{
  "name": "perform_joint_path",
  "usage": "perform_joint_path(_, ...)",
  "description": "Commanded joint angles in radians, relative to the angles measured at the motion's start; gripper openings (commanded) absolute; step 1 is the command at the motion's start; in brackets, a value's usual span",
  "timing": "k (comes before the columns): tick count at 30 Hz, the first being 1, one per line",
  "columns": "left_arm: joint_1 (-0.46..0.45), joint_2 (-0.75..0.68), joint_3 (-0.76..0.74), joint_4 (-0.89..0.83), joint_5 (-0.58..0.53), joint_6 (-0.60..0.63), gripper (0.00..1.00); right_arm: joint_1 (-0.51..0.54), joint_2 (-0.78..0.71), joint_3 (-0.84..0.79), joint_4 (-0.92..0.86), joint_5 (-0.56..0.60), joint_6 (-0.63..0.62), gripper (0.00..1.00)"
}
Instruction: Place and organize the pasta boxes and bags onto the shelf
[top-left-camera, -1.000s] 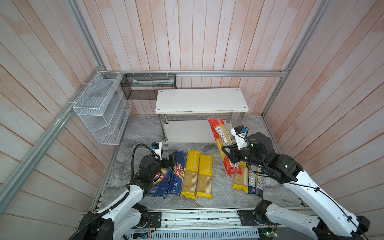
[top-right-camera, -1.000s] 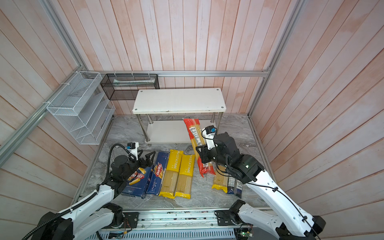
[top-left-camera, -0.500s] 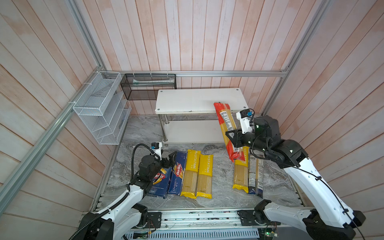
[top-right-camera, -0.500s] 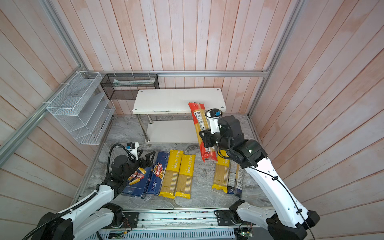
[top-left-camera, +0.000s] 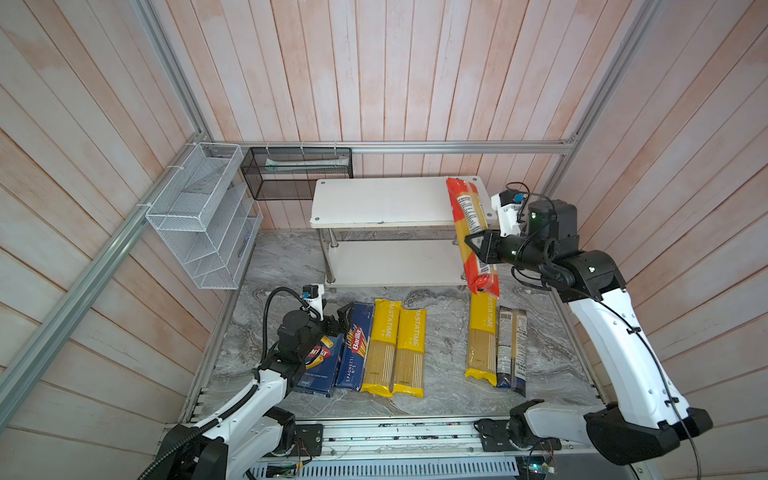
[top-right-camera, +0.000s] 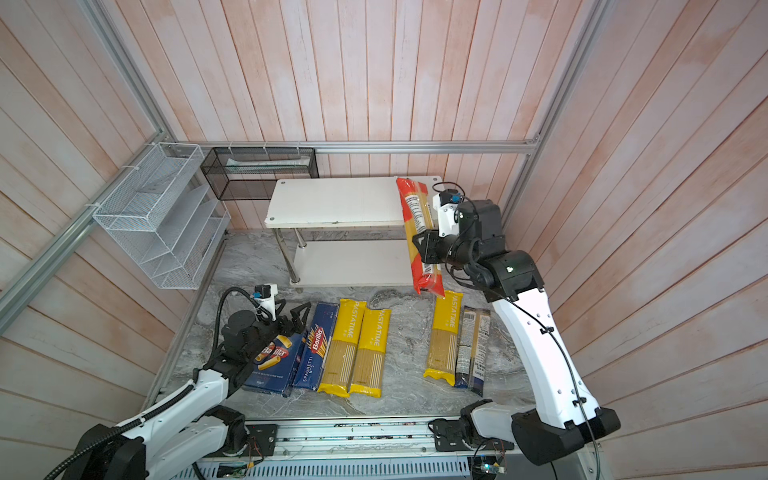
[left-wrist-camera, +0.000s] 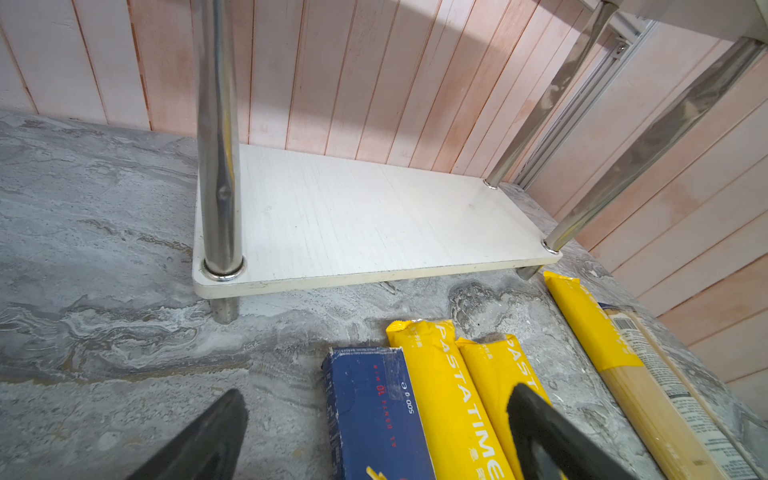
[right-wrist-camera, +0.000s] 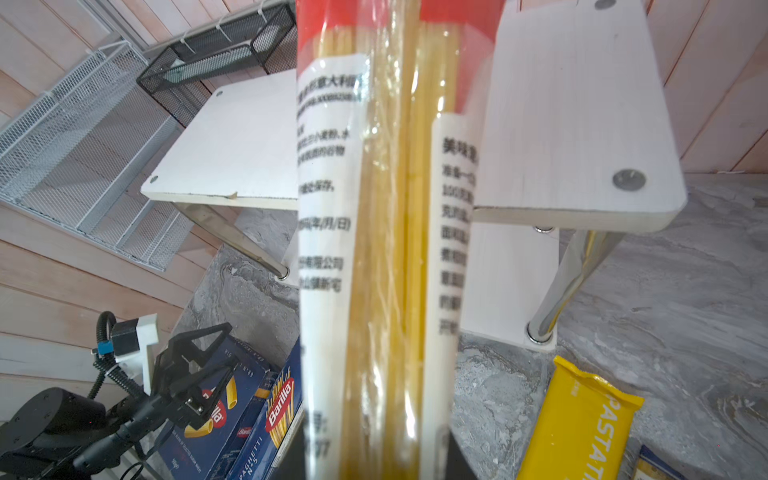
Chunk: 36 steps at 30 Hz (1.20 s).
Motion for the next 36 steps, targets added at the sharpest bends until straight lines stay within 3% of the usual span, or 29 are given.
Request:
perform_joint_path(1,-0.003,-0.020,0.000,0.020,0.008,0.008,1.00,-0.049,0.031,0.106,0.126,-0.082,-0.035,0.00)
perform_joint_path(12,-0.003,-0.008,0.002,0.019,-0.004,0.014,1.00,-0.121,0.196,0.303,0.120,-0.190,-0.048,0.00)
perform_joint_path(27,-0.002,-0.006,-0.009,0.035,-0.010,0.010,1.00,-0.173,0.348,0.441,0.127,-0.247,-0.043,0.00)
perform_joint_path(36,-0.003,-0.013,-0.014,0.039,-0.011,0.003,1.00,-0.195,0.480,0.621,0.051,-0.257,-0.033,0.00)
